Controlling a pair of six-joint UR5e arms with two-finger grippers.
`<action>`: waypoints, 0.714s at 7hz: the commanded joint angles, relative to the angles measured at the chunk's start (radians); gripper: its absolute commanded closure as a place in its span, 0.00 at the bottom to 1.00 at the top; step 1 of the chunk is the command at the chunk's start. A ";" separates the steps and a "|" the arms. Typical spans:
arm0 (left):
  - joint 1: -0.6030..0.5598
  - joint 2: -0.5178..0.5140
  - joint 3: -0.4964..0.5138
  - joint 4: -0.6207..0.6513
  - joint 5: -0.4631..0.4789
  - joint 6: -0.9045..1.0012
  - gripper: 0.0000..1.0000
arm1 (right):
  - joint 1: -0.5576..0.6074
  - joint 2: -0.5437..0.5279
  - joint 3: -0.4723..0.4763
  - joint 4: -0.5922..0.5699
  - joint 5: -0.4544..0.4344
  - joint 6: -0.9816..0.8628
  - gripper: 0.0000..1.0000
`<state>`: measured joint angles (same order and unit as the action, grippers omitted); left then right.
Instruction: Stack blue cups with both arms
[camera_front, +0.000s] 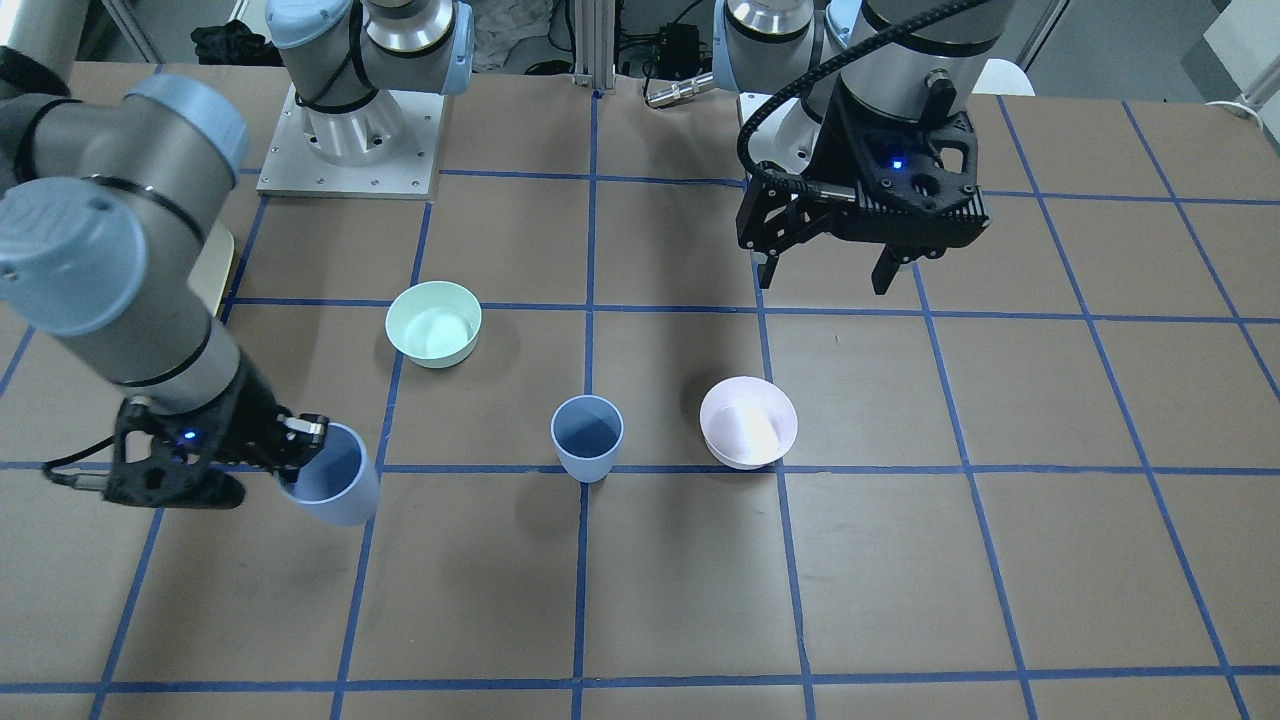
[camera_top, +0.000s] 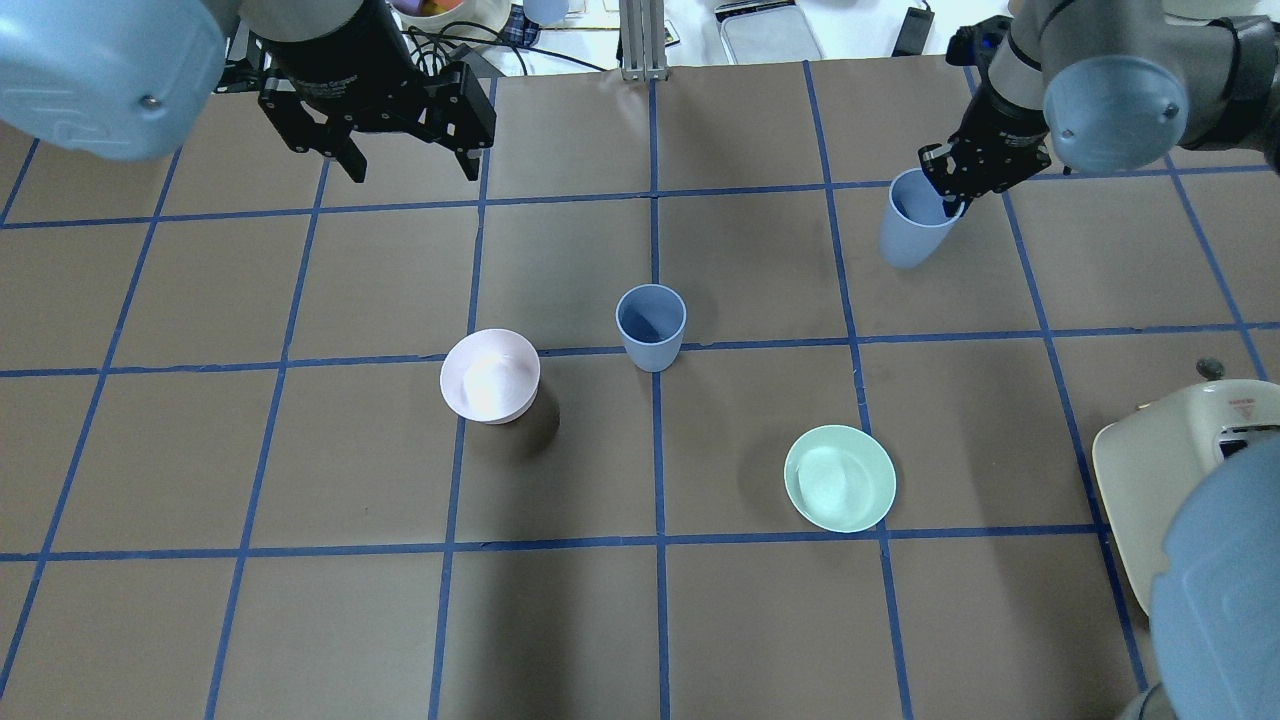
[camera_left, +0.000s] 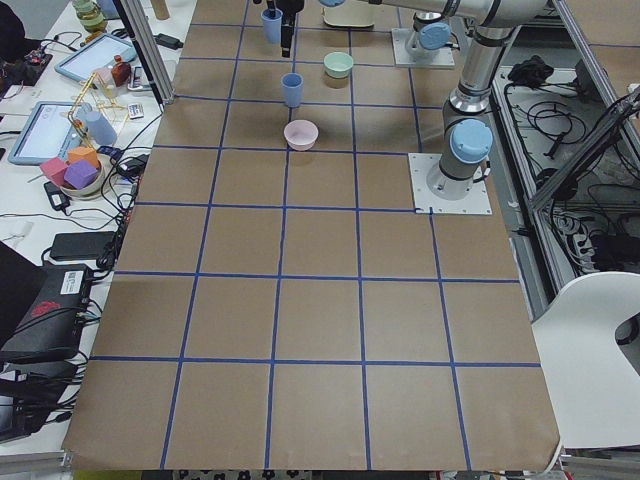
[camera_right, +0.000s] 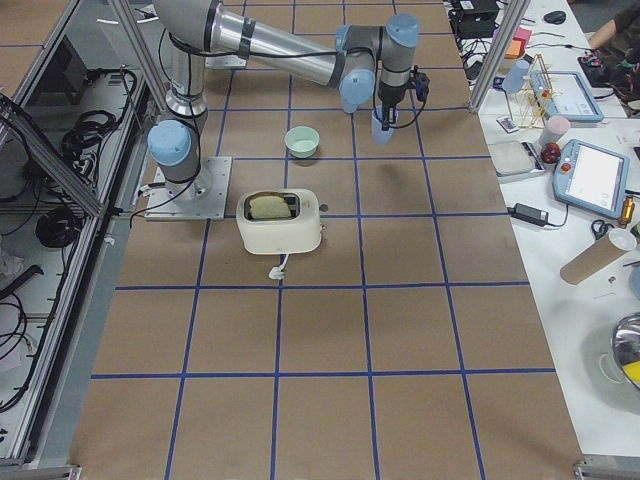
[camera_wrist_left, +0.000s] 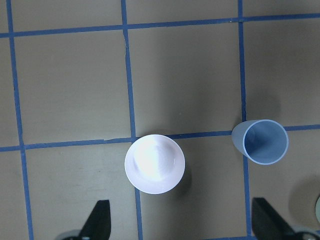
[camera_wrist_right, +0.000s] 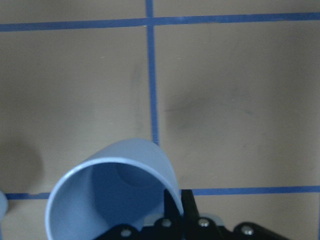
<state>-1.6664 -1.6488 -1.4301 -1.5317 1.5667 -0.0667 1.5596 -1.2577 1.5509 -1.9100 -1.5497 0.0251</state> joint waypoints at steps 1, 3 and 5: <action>0.007 0.017 -0.024 0.007 -0.002 0.001 0.00 | 0.202 -0.025 -0.003 0.000 0.007 0.250 1.00; 0.008 0.021 -0.027 0.007 -0.002 0.001 0.00 | 0.299 -0.044 0.000 0.009 0.005 0.367 1.00; 0.008 0.026 -0.027 -0.001 0.001 0.001 0.00 | 0.353 -0.039 0.000 0.005 0.016 0.450 1.00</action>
<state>-1.6584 -1.6260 -1.4567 -1.5273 1.5661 -0.0660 1.8790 -1.2994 1.5506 -1.9029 -1.5379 0.4347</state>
